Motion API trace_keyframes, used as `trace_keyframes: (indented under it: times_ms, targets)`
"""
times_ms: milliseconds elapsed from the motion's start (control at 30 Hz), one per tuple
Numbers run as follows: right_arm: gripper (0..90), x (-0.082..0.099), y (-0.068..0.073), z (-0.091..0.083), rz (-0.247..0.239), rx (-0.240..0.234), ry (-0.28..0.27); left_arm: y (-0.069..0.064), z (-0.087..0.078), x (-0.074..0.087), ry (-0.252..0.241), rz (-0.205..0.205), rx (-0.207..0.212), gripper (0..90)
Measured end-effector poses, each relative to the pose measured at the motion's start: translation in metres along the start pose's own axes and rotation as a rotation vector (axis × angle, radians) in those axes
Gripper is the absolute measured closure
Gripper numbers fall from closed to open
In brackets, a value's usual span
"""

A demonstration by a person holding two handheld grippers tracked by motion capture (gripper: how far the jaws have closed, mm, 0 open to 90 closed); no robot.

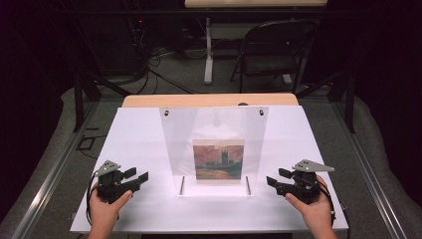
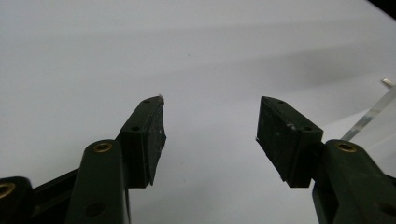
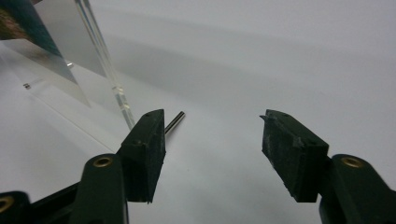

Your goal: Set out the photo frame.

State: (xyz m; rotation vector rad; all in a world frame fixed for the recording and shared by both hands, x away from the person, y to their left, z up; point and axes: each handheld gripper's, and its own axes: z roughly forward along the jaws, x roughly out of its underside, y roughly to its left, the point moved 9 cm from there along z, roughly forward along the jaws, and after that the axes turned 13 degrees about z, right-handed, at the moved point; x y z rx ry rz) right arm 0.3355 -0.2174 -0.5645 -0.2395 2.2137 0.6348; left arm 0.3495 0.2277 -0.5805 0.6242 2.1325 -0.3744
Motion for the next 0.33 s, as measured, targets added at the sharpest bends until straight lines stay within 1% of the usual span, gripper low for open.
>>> trace_keyframes:
  times_ms: [33, 67, 100, 133, 167, 200, 233, 267, 300, 333]
  targets:
    - [37.8, 0.001, -0.003, 0.001, 0.001, 0.005, -0.002, 0.0, 0.002, 0.002, 0.007, 0.001, -0.002, 41.0]
    - [37.4, 0.005, -0.009, 0.003, 0.013, 0.023, 0.0, -0.003, 0.005, 0.007, 0.022, -0.002, 0.01, 41.0]
    - [37.1, 0.007, -0.012, 0.004, 0.011, 0.035, -0.007, -0.004, 0.007, 0.008, 0.026, 0.001, 0.013, 40.5]
    - [37.1, 0.007, -0.012, 0.004, 0.011, 0.035, -0.007, -0.004, 0.007, 0.008, 0.026, 0.001, 0.013, 40.1]
    - [37.1, 0.009, -0.015, 0.005, 0.012, 0.045, -0.006, -0.006, 0.008, 0.009, 0.028, 0.002, 0.02, 40.1]
    - [37.1, 0.012, -0.017, 0.005, 0.014, 0.05, 0.004, -0.007, 0.01, 0.01, 0.037, 0.012, 0.019, 39.7]
    - [37.1, 0.017, -0.02, 0.007, 0.03, 0.043, 0.006, -0.01, 0.012, 0.011, 0.043, 0.028, 0.015, 38.7]
    - [37.1, 0.017, -0.02, 0.007, 0.03, 0.043, 0.006, -0.01, 0.012, 0.011, 0.043, 0.028, 0.015, 37.6]
    - [37.1, 0.021, -0.022, 0.009, 0.047, 0.036, 0.019, -0.011, 0.013, 0.011, 0.048, 0.047, 0.01, 36.9]
    - [37.1, 0.021, -0.022, 0.009, 0.047, 0.036, 0.019, -0.011, 0.013, 0.011, 0.048, 0.047, 0.01, 36.5]
